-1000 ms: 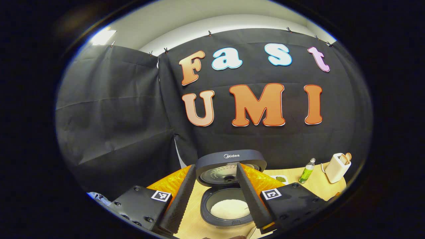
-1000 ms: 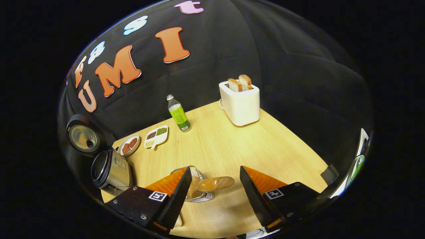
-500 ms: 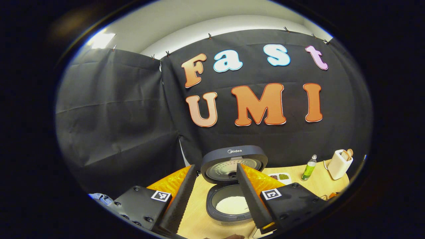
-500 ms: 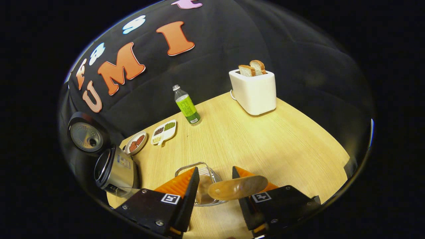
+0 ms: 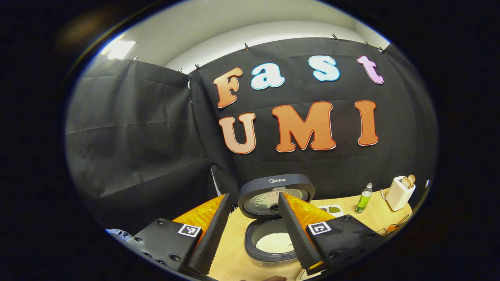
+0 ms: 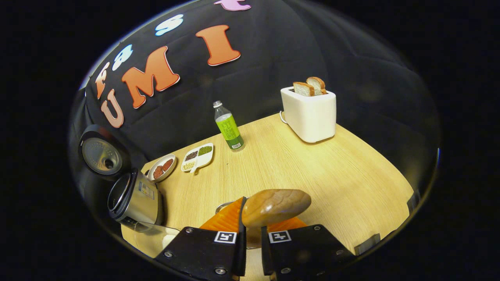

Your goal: Close the left gripper, press the button to open the rice cooker; take a wooden spoon from the chopstick holder with the right hand, scoop a spoonful of rice and pour it into the rice cooker, then put the wooden spoon back into the chopstick holder.

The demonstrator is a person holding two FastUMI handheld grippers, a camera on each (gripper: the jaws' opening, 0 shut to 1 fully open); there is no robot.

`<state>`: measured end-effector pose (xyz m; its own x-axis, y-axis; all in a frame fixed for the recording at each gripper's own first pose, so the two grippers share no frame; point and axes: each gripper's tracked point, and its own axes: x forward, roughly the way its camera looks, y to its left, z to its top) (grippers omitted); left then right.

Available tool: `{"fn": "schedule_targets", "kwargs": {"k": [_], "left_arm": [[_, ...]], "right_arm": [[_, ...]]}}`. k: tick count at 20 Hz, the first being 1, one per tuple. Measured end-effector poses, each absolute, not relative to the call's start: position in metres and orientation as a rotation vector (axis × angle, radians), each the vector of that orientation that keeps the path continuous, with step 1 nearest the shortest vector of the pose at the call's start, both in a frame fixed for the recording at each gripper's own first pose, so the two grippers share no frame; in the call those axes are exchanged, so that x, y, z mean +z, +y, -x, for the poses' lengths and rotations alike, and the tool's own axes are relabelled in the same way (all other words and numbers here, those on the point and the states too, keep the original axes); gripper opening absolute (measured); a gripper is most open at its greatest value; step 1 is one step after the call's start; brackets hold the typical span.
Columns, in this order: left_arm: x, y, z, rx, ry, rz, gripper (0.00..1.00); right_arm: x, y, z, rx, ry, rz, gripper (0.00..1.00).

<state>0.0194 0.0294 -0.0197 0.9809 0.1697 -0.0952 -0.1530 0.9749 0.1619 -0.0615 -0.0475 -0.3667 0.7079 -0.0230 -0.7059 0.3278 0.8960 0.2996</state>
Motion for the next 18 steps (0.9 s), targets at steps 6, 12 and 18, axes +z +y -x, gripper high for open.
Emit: {"fn": "schedule_targets", "kwargs": {"k": [6,12,18], "left_arm": [[-0.013,0.049,-0.012,0.188,0.037,-0.164,0.79],[-0.038,0.057,-0.013,0.152,0.043,-0.166,0.94],[-0.052,0.062,-0.014,0.112,0.061,-0.139,0.94]], "right_arm": [[-0.340,-0.047,0.055,-0.215,0.776,-0.368,0.13],[-0.270,-0.044,0.047,-0.206,0.671,-0.366,0.13],[-0.214,0.000,0.052,-0.124,0.626,-0.364,0.13]]}}
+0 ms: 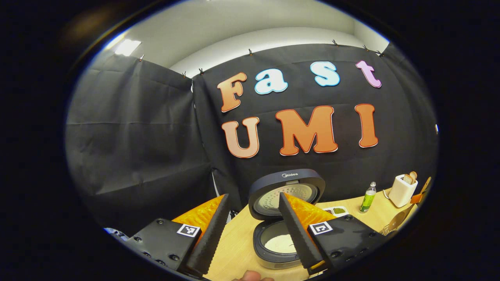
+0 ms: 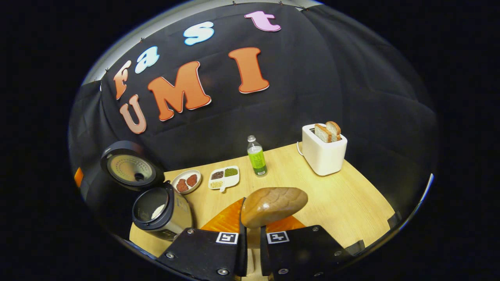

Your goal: Close the left gripper, press the button to open the rice cooker; take a wooden spoon from the chopstick holder with the right hand, scoop a spoonful of rice and pour it into the rice cooker, then put the wooden spoon back into the chopstick holder.

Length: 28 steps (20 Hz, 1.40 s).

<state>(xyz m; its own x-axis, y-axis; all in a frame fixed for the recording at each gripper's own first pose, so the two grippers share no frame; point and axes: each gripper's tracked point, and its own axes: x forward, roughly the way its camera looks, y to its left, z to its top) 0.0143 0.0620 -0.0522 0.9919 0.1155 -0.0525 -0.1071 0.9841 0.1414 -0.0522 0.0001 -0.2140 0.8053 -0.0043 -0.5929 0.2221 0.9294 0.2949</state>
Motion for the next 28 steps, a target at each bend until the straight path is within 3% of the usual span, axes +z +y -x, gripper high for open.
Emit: {"fn": "schedule_targets", "kwargs": {"k": [12,14,18,19,20,24,25,28], "left_arm": [[-0.075,0.066,-0.012,0.014,0.110,-0.098,0.94],[-0.076,0.069,-0.009,0.010,0.114,-0.096,0.78],[-0.083,0.074,-0.009,0.009,0.130,-0.101,0.78],[-0.085,0.076,-0.008,0.010,0.136,-0.099,0.94],[-0.086,0.078,-0.008,0.011,0.142,-0.103,0.86],[-0.090,0.081,-0.009,0.008,0.154,-0.108,0.86],[-0.095,0.081,-0.009,0.006,0.163,-0.110,0.81],[-0.098,0.082,-0.011,0.010,0.168,-0.127,0.87]], "right_arm": [[-0.231,0.099,0.079,0.049,0.692,-0.195,0.12],[-0.244,0.103,0.081,0.037,0.699,-0.173,0.13],[-0.280,0.109,0.089,0.027,0.750,-0.104,0.13],[-0.285,0.111,0.093,0.025,0.761,-0.089,0.13],[-0.288,0.111,0.094,0.017,0.755,-0.079,0.13],[-0.302,0.103,0.094,-0.031,0.728,0.038,0.12],[-0.303,0.107,0.095,-0.021,0.709,0.058,0.12],[-0.305,0.107,0.096,-0.035,0.678,0.114,0.09]]}}
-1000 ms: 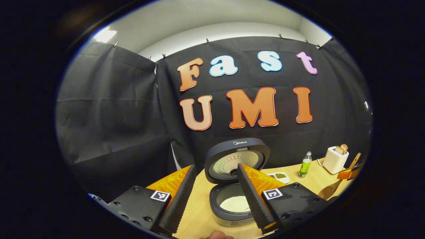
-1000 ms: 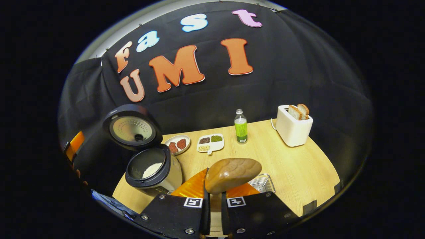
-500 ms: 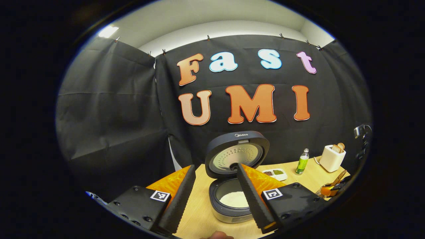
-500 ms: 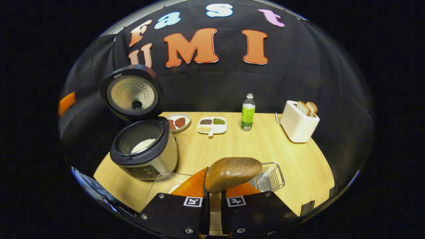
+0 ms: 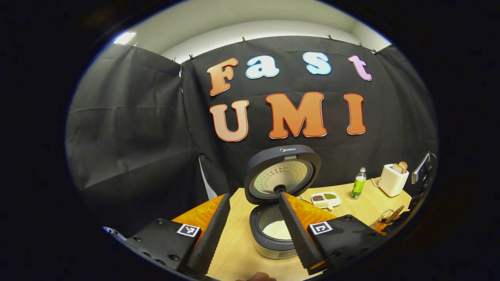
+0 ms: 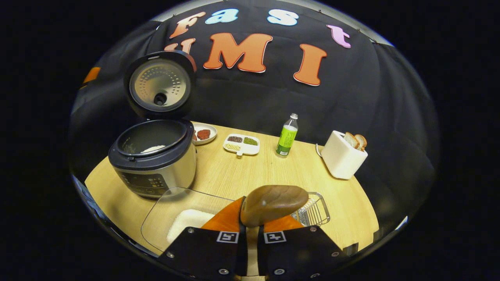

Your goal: Close the left gripper, press the button to open the rice cooker; take a wooden spoon from the chopstick holder with the right hand, scoop a spoonful of rice and pour it into the rice cooker, then put the wooden spoon back into the chopstick holder.

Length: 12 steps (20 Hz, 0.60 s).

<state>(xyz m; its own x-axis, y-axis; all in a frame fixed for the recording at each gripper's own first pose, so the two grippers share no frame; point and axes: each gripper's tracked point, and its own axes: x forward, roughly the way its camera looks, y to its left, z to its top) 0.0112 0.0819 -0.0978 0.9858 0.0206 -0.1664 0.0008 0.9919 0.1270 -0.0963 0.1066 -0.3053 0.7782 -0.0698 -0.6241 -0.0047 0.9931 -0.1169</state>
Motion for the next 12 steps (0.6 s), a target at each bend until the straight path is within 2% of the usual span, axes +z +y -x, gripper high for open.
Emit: {"fn": "schedule_targets", "kwargs": {"k": [7,12], "left_arm": [[-0.108,0.087,-0.017,-0.012,0.192,-0.136,0.86],[-0.110,0.085,-0.022,-0.041,0.199,-0.145,0.86]], "right_arm": [[-0.337,0.121,0.111,-0.036,0.679,0.205,0.08],[-0.346,0.126,0.117,-0.069,0.677,0.118,0.08]]}}
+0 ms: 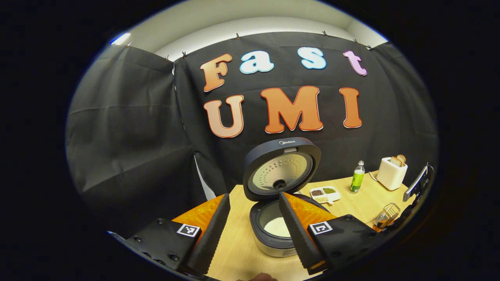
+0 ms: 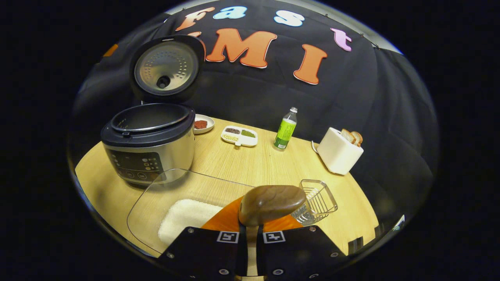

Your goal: Close the left gripper, press the button to open the rice cooker; take a wooden spoon from the chopstick holder with the right hand, scoop a spoonful of rice and pour it into the rice cooker, then put the wooden spoon back into the chopstick holder.

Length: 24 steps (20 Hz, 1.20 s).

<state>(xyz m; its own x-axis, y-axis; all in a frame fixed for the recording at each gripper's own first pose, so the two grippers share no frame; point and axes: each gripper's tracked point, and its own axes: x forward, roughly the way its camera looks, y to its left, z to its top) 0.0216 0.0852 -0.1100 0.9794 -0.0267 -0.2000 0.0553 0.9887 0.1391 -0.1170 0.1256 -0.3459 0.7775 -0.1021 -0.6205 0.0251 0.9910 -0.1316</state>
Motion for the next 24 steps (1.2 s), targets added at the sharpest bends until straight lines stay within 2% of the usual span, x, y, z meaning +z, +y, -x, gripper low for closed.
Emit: {"fn": "schedule_targets", "kwargs": {"k": [6,13,24], "left_arm": [[-0.113,0.083,-0.020,-0.064,0.199,-0.126,0.86],[-0.115,0.093,-0.021,-0.053,0.204,-0.105,0.86],[-0.117,0.095,-0.021,-0.062,0.204,-0.081,0.86]], "right_arm": [[-0.347,0.144,0.113,-0.045,0.688,0.081,0.08],[-0.348,0.159,0.111,-0.066,0.725,-0.120,0.08],[-0.345,0.179,0.111,-0.004,0.762,-0.262,0.08]]}}
